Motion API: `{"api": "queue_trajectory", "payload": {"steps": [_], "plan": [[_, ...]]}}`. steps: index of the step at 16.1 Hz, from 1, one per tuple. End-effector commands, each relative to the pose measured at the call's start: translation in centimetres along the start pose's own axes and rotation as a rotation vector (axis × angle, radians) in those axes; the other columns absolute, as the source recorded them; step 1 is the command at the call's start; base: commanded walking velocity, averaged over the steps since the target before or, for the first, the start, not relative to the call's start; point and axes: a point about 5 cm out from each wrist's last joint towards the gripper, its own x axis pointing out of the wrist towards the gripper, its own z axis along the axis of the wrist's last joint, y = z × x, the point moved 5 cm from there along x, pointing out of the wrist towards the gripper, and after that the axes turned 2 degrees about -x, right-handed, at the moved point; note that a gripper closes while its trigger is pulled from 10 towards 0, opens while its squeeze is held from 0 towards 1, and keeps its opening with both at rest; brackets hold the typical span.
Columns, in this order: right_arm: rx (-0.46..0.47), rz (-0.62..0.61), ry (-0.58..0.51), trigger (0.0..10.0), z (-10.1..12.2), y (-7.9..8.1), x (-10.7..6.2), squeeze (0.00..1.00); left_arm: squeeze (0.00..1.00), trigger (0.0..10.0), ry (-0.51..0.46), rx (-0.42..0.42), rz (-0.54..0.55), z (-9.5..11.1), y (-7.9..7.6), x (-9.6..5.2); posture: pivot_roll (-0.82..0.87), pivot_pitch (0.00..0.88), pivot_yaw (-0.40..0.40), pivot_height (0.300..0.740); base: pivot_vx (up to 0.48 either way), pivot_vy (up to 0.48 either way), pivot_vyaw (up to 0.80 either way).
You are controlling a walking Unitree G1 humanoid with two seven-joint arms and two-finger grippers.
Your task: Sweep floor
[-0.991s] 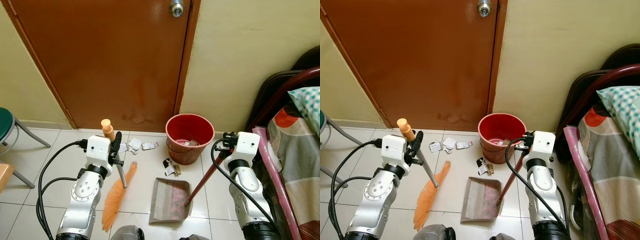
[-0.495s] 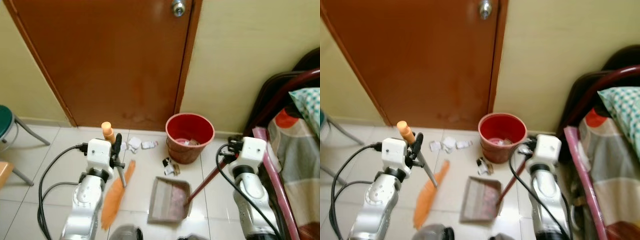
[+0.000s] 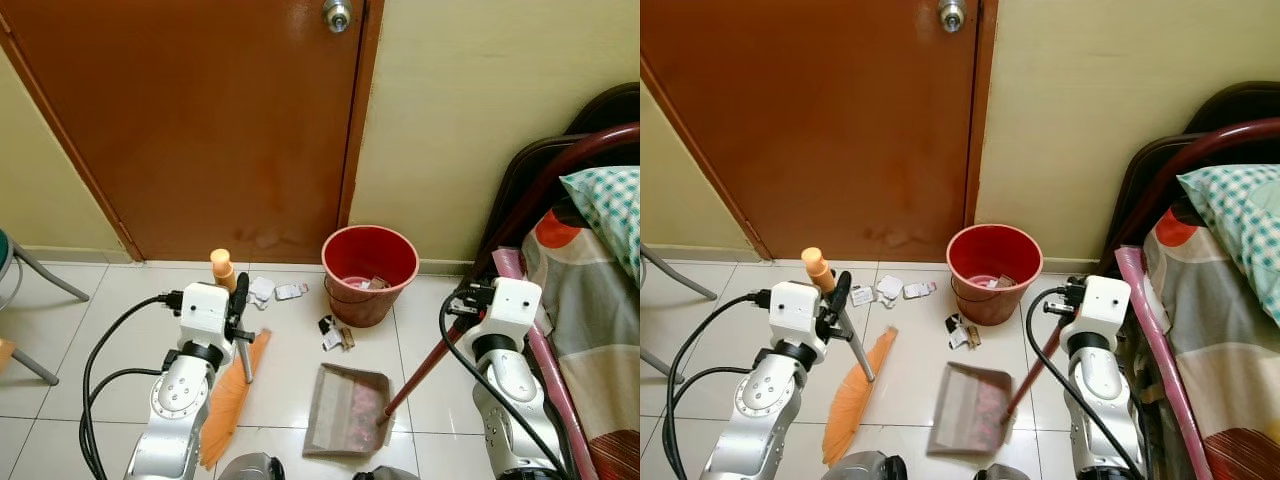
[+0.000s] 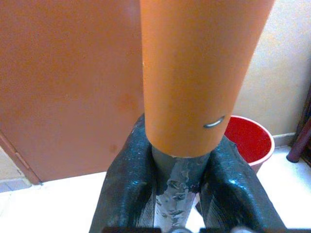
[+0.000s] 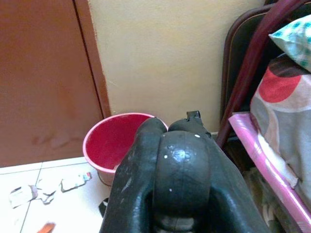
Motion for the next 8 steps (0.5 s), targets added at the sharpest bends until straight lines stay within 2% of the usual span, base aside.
{"api": "queue_trajectory", "payload": {"steps": [1,5,6,8], "plan": [[0.007,-0.003,-0.019,10.0,0.7,0.0,0.1,0.00,0.00,10.0,-0.020,-0.010,-0.005,0.6,-0.3,0.1,0.02,0.045,-0.032,0.740,0.000,0.000,0.00],[0.016,0.007,-0.032,10.0,1.7,0.5,0.6,0.00,0.00,10.0,-0.036,-0.022,-0.002,1.1,-0.6,0.3,0.00,0.080,-0.043,0.740,0.000,0.000,-0.80],[0.012,0.017,-0.046,10.0,2.2,0.7,0.7,0.00,0.00,10.0,-0.044,-0.019,-0.007,1.4,-0.6,0.3,-0.01,0.095,-0.049,0.740,0.000,0.000,-0.46],[0.007,0.029,-0.056,10.0,2.7,0.7,0.7,0.00,0.00,10.0,-0.046,0.008,-0.010,1.6,-0.7,0.3,0.00,0.109,-0.052,0.740,0.000,0.000,0.00]]}}
